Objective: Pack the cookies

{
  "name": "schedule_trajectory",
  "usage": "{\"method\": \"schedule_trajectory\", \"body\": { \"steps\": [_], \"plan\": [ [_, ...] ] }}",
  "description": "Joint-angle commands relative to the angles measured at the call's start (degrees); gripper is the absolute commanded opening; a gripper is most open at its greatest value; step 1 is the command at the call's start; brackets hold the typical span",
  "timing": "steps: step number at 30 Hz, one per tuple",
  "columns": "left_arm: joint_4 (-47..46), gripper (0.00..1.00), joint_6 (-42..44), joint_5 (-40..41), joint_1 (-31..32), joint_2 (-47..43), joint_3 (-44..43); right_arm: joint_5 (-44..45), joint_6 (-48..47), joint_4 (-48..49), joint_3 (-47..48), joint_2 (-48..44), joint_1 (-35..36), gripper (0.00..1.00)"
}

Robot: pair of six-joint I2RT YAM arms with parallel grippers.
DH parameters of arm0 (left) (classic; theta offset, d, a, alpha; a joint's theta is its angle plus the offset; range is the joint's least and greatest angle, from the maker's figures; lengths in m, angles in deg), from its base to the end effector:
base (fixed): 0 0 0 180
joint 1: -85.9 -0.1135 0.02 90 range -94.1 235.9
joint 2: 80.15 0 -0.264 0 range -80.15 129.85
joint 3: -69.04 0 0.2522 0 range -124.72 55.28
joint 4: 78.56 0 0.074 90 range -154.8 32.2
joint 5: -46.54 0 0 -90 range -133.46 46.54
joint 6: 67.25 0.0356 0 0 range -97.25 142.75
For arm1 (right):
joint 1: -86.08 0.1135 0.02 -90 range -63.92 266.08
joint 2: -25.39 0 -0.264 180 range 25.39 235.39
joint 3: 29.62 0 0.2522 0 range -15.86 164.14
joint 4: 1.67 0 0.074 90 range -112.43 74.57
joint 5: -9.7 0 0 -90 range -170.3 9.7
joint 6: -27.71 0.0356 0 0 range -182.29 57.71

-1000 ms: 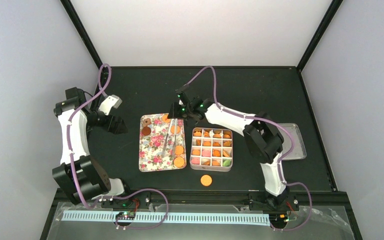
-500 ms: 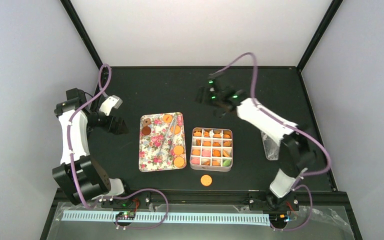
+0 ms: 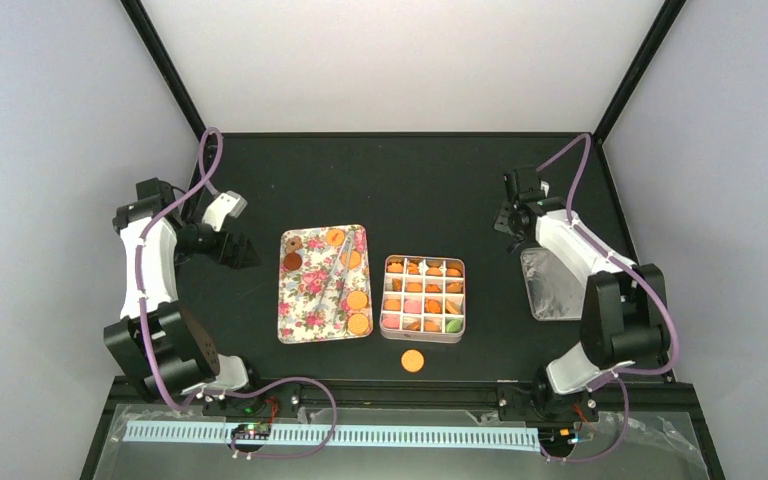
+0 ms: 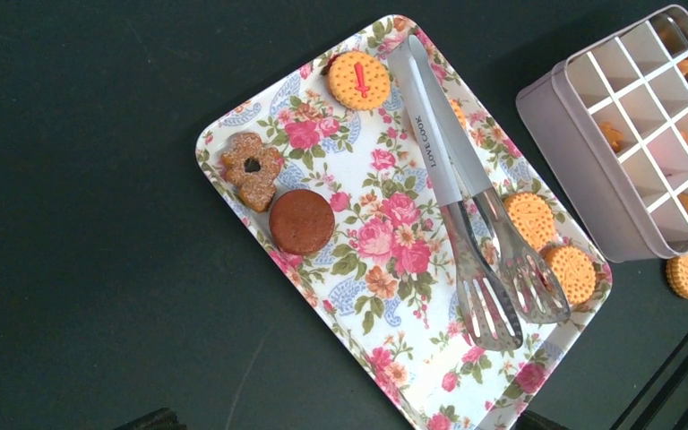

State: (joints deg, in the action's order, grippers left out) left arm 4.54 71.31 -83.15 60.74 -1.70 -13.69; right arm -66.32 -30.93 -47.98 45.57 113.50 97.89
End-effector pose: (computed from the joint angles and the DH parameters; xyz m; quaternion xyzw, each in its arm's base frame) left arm 0.2254 0.0807 0.2915 0.2222 0.9100 -0.2154 0.2760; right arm 0.3078 0.0556 0.2277 0.1943 0.9376 -0.0122 0.2880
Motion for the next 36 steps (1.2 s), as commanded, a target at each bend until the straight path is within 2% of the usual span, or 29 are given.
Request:
{"method": "schedule_trajectory", "body": {
  "steps": [1,6,18,21,25,29,32,36],
  "plan": [
    [-0.7,0.99,2.4,-2.0,-0.5,-0.2,0.4,2.6,-1.9,-2.0,-0.2,2.7,-0.7,0.66],
    [-1.6,0.99,2.8,-2.1,-0.4,-0.3,1.5,3.3,-1.7,-3.2,-2.9,4.8,-1.1,0.62],
    [-1.7,0.99,3.8,-1.5,-0.8,-2.1,2.8,0.7,-2.5,-3.0,-6.4,10.0,-4.6,0.61],
    [-1.6,0.99,3.9,-1.4,-0.9,-2.1,2.9,-0.2,-2.4,-2.3,-6.8,11.4,-4.6,0.51],
    [-1.0,0.99,3.7,-2.2,-0.9,-2.1,2.1,-1.2,-3.2,-1.6,-6.4,11.4,-4.6,0.26],
    [0.0,0.99,3.8,-4.3,-0.8,-2.1,0.6,-2.4,-3.6,-1.1,-5.1,12.0,-4.6,0.1],
    [0.6,0.99,3.6,-5.0,-0.7,-2.1,-0.1,-3.7,-4.2,-0.6,-4.1,12.2,-4.6,0.01],
    [0.9,0.99,3.2,-6.1,0.1,-2.2,-0.1,-4.7,-3.9,0.4,-2.8,10.5,-4.6,0.01]
  ]
}}
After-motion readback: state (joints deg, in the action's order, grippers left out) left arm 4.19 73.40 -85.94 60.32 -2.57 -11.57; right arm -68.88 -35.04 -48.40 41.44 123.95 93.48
